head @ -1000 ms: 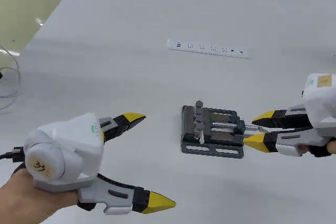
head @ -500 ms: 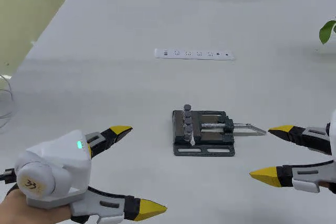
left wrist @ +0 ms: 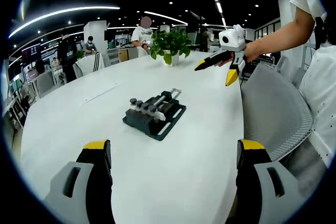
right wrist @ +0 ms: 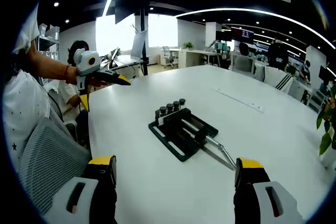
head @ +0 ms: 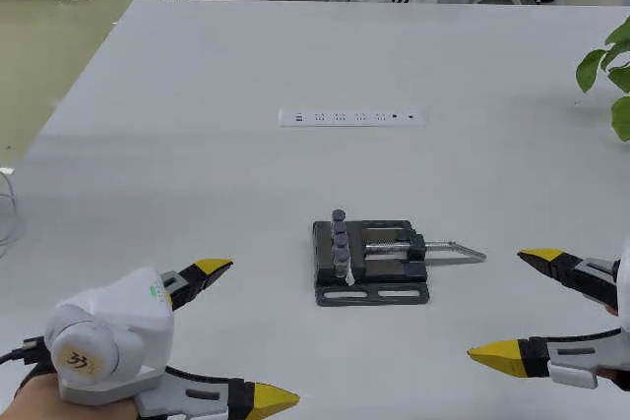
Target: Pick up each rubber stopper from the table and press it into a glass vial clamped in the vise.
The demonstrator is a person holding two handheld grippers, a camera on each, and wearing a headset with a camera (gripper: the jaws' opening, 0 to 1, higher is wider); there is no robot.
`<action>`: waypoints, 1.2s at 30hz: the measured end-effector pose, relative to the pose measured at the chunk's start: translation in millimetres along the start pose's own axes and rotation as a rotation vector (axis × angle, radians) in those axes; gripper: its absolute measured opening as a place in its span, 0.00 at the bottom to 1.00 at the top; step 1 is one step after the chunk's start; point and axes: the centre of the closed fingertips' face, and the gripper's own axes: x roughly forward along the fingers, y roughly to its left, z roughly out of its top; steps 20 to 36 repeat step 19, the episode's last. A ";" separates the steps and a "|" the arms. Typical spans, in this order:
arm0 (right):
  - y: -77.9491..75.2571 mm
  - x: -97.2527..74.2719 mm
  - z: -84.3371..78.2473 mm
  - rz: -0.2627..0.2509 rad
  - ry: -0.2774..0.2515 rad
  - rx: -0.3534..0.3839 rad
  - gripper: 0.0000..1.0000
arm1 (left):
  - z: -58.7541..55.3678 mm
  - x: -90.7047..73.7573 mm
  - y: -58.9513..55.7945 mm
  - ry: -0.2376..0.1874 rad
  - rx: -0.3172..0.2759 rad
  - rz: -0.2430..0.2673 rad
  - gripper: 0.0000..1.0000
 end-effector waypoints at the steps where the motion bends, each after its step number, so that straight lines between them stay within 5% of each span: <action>1: 0.4 0.6 1.6 -0.006 0.001 -0.001 0.93 | 0.6 0.9 2.5 0.001 0.003 0.011 0.99; 8: -3.4 2.5 5.6 -0.016 -0.007 0.004 0.92 | 3.7 4.3 9.6 -0.010 -0.004 0.017 0.99; 36: -5.4 0.9 5.4 -0.014 -0.007 0.002 0.92 | 5.6 4.0 7.0 -0.012 -0.004 0.006 0.99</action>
